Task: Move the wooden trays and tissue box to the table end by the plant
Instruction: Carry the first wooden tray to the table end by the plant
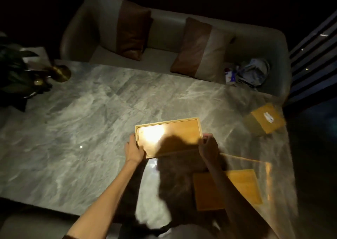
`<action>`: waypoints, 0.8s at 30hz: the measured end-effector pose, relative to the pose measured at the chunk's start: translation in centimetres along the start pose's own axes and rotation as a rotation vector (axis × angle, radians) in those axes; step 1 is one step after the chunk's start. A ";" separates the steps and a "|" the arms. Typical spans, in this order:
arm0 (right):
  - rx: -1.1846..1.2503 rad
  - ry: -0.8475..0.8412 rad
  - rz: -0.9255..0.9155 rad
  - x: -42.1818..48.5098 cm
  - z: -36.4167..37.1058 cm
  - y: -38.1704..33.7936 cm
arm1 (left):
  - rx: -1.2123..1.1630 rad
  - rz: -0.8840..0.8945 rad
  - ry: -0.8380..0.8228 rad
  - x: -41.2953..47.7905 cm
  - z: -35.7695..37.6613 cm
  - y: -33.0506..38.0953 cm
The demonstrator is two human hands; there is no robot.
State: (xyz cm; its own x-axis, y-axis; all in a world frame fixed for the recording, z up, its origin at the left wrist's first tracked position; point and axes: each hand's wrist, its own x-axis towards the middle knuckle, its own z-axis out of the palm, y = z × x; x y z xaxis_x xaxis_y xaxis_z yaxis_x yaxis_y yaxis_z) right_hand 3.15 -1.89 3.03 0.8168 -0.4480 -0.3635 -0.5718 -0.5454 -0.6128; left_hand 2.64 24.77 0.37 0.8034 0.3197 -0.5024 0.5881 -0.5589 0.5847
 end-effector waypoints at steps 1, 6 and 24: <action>0.032 0.007 -0.028 -1.2 1.7 -1.8 | -0.006 -0.012 0.017 0.5 -2.3 -1.2; 0.055 -0.141 -0.046 -6.1 10.5 -10.9 | -0.149 -0.023 0.140 2.0 -14.0 -8.0; -0.260 -0.499 -0.513 -17.4 41.7 -29.5 | -0.345 -0.500 0.482 4.4 -32.0 -32.8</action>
State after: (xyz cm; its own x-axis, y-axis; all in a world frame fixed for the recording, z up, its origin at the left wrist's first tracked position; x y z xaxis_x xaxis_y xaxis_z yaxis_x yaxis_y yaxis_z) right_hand 8.99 51.54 -1.88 0.8876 0.2460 -0.3895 -0.0607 -0.7757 -0.6281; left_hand -10.13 68.95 -0.64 0.3400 0.8133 -0.4723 0.8241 -0.0157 0.5663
